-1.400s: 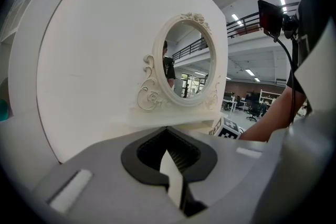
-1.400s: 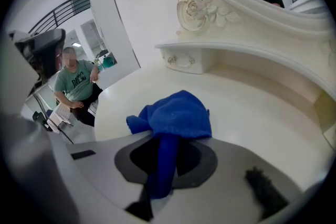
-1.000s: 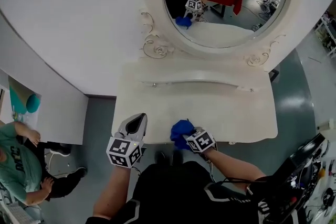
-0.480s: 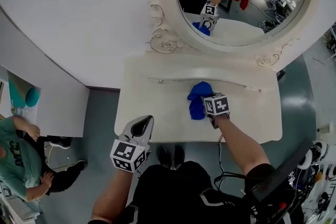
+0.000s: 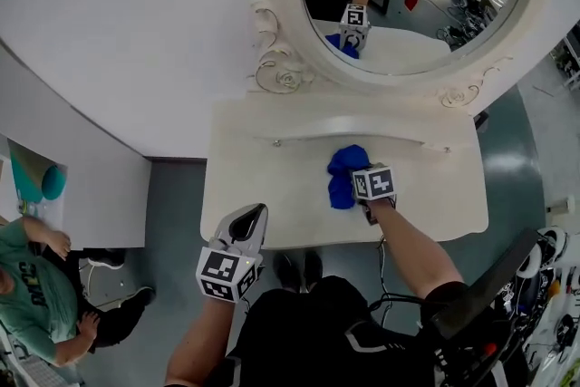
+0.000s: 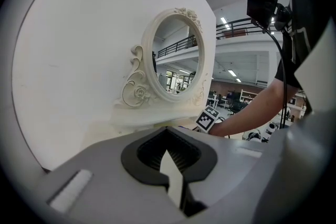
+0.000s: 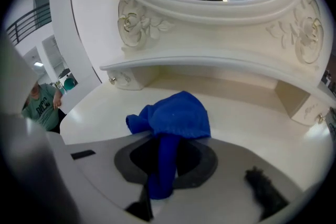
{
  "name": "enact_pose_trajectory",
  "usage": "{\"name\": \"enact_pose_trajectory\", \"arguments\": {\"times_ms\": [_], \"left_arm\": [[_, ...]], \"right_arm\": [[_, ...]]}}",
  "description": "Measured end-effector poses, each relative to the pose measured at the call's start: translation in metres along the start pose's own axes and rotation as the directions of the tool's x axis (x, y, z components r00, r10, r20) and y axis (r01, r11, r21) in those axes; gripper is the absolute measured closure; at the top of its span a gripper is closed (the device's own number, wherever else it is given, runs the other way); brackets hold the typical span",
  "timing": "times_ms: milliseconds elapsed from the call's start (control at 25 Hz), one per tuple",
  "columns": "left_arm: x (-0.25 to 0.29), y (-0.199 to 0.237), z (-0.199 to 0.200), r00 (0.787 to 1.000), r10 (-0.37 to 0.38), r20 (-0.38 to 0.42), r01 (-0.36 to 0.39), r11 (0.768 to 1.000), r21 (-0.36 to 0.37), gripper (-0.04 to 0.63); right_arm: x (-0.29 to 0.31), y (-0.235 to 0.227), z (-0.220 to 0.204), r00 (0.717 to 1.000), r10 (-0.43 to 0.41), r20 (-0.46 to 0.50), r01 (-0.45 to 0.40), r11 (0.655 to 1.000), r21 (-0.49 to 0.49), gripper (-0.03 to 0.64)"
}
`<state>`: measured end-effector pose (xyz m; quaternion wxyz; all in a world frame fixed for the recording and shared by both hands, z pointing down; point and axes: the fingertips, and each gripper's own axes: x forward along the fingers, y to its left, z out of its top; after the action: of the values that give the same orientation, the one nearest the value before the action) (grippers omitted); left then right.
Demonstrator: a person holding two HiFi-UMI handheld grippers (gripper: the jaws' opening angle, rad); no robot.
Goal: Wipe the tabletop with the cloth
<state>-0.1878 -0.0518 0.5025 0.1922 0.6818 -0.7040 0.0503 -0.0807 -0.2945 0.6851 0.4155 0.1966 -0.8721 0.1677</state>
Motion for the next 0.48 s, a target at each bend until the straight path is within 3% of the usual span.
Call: {"name": "enact_pose_trajectory", "arguments": {"times_ms": [480], "left_arm": [[0.030, -0.006, 0.013, 0.991, -0.126, 0.044, 0.124, 0.992, 0.032, 0.589]], "right_arm": [[-0.066, 0.061, -0.105, 0.996, 0.039, -0.077, -0.035, 0.998, 0.050, 0.563]]}}
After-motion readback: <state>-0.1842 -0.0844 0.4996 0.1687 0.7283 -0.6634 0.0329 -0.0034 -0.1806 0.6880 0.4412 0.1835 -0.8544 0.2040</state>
